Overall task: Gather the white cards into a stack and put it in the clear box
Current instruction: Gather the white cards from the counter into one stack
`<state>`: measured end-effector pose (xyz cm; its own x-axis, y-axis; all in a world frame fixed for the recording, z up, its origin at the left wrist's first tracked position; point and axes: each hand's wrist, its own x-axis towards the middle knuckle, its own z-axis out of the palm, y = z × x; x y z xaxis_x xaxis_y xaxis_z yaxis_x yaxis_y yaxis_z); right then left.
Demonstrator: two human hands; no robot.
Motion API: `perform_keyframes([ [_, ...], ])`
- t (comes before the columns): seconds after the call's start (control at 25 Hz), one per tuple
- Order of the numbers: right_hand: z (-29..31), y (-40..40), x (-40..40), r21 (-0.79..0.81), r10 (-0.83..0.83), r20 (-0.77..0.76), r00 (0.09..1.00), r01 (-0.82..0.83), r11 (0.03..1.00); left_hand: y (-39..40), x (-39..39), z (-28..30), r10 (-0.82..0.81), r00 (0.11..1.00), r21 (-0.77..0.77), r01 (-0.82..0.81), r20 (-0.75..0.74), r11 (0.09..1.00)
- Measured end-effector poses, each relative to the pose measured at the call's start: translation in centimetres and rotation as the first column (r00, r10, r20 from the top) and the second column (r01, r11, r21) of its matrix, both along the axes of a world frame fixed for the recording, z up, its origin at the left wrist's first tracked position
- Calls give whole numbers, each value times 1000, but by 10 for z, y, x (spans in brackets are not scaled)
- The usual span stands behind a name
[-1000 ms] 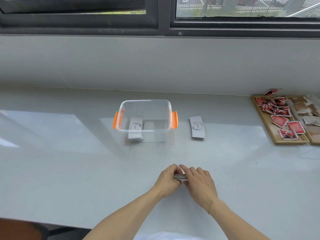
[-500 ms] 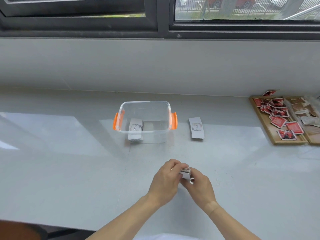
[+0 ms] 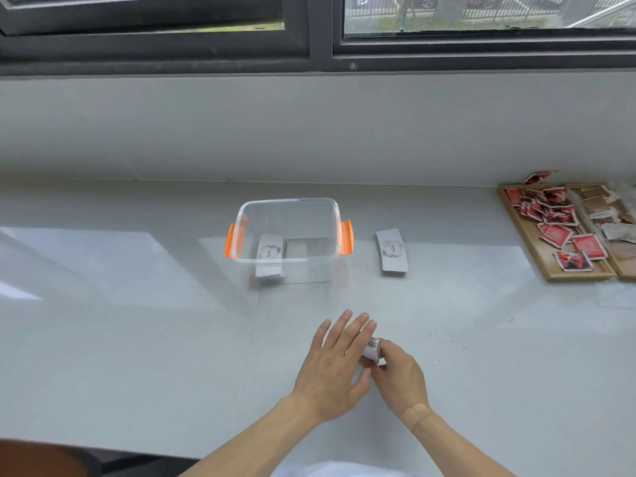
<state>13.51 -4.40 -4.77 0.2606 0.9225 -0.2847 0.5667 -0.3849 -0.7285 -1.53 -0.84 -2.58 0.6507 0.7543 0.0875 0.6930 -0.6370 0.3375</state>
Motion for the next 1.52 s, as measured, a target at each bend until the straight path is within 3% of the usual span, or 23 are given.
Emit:
perform_keyframes([
  [0.08, 1, 1, 1, 33, 17, 30, 999, -18, 999, -2, -3, 0, -21, 1000, -22, 22, 23, 1000],
  [0.2, -1, 2, 3, -18, 68, 56, 996, -68, 998, -9, -8, -2, -85, 992, -13, 84, -90, 996],
  [0.36, -2, 2, 5, -26, 85, 41, 996, -84, 996, -6, -4, 0, -90, 996, 42, 89, 12, 995],
  [0.48, -2, 0, 1, -31, 90, 73, 993, -87, 996, -10, -6, -2, -123, 984, 28, 128, -129, 991],
  [0.6, 3, -3, -4, -29, 4, 21, 1000, -3, 1000, -8, -5, -1, -104, 979, 6, 107, -176, 994],
  [0.76, 6, -14, -8, 32, -117, -40, 992, 119, 992, 1, -9, -1, -173, 981, -34, 171, -84, 985],
  [0.88, 6, -16, -7, 29, -209, -25, 978, 210, 977, 13, -14, -2, 66, 996, -236, -51, 54, 970],
  [0.92, 7, -14, -6, 16, -237, -57, 970, 238, 971, 19, -14, -4, 185, 981, -390, -148, 59, 909],
  [1.0, 8, -9, 1, -41, -266, -165, 950, 263, 964, 32, -11, -9, 355, 935, -713, -235, 20, 661],
  [1.04, 8, -7, 7, -81, -260, -224, 939, 247, 965, 37, -8, -12, 397, 918, -806, -225, 13, 547],
  [1.12, 7, -1, 21, -175, -223, -342, 913, 172, 970, 46, 1, -13, 449, 893, -895, -168, 40, 413],
  [1.28, 6, 8, 51, -295, -211, -492, 845, 67, 953, 53, 20, -10, 548, 835, -946, -140, 46, 292],
  [1.52, 8, 46, 89, -295, -246, -488, 838, 108, 949, 71, 61, -9, 679, 734, -953, -201, 5, 225],
])
